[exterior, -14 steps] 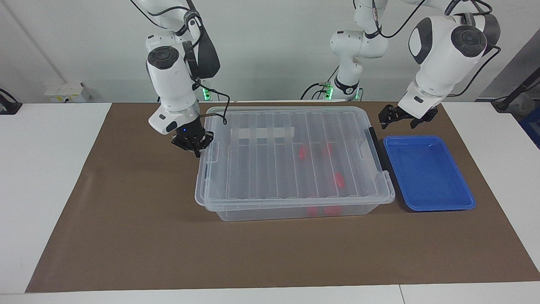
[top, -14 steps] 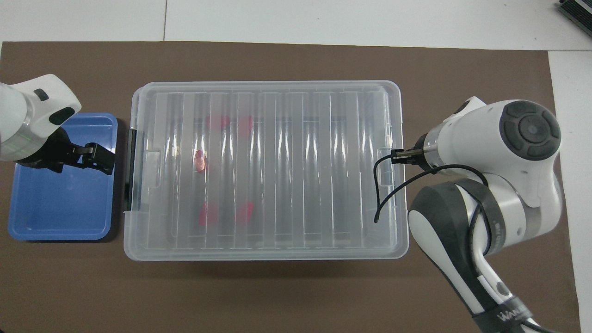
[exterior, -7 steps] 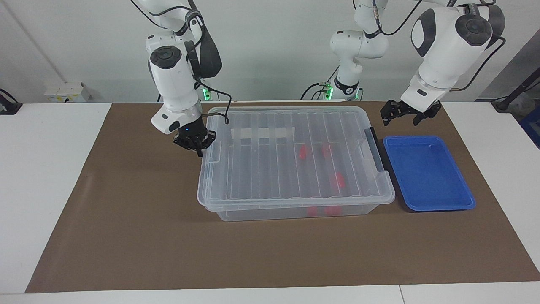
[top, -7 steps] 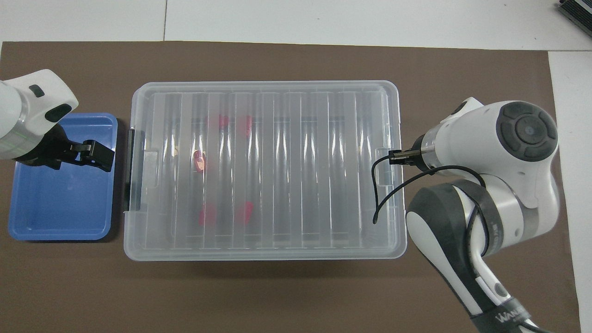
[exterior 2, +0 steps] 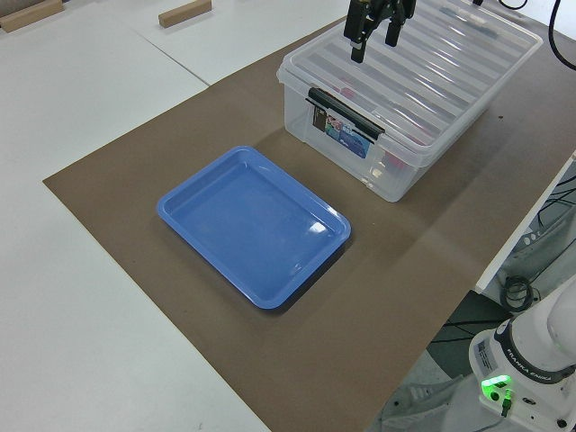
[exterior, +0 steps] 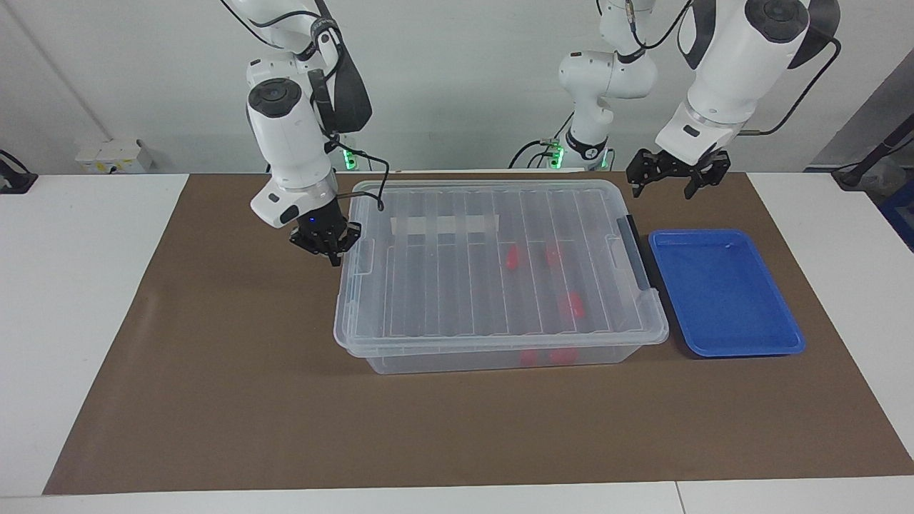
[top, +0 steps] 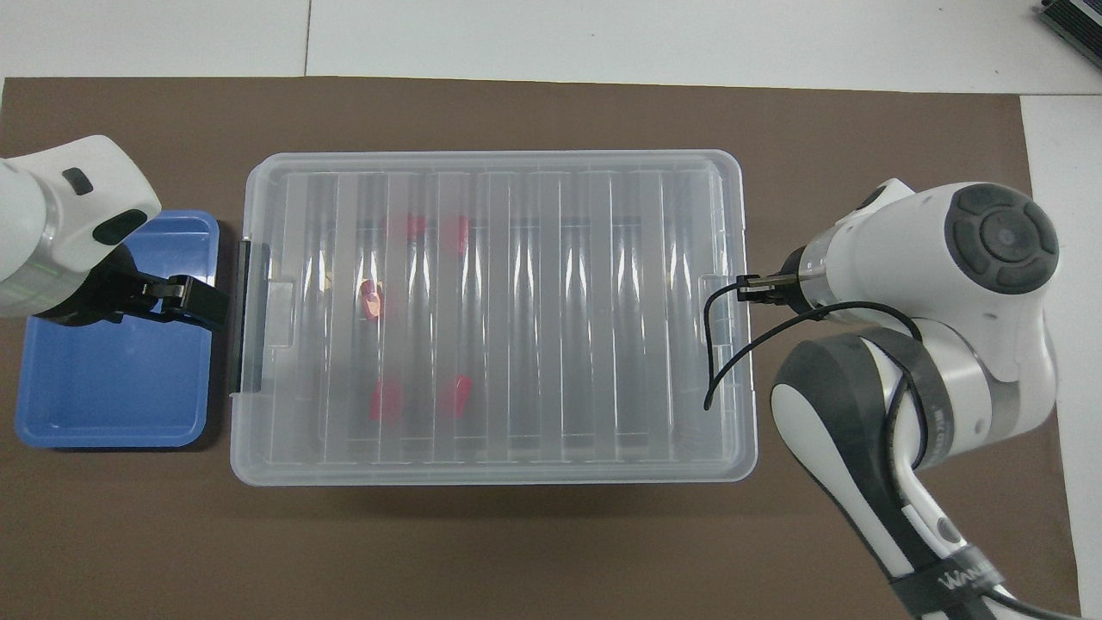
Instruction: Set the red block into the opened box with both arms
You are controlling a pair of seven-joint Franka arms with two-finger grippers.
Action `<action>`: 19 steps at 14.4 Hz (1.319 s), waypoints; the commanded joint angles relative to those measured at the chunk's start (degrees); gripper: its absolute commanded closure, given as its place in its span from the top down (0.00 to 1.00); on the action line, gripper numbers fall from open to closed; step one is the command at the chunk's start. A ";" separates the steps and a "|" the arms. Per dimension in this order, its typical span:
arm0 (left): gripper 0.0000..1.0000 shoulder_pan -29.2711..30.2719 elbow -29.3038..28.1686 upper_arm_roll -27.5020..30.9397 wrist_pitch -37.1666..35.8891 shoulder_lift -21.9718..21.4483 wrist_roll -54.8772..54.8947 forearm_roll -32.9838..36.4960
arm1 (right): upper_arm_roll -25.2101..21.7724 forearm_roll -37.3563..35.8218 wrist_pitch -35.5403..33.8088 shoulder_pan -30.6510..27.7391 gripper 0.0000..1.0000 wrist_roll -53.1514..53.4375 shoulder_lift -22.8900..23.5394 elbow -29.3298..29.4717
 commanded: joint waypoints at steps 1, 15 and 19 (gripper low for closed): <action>1.00 0.62 -0.10 0.46 -0.41 -0.65 -0.05 -0.54 | 0.33 0.80 -1.57 -3.75 0.00 1.23 -0.53 -0.04; 1.00 1.59 -0.10 0.55 -0.59 -2.32 0.12 -0.54 | -0.46 0.71 -20.27 -16.24 1.00 -1.57 -5.54 16.02; 1.00 1.94 -0.80 0.55 -0.24 -3.11 -0.05 -0.54 | -0.55 -0.43 -28.62 -16.51 1.00 -2.11 -2.64 24.55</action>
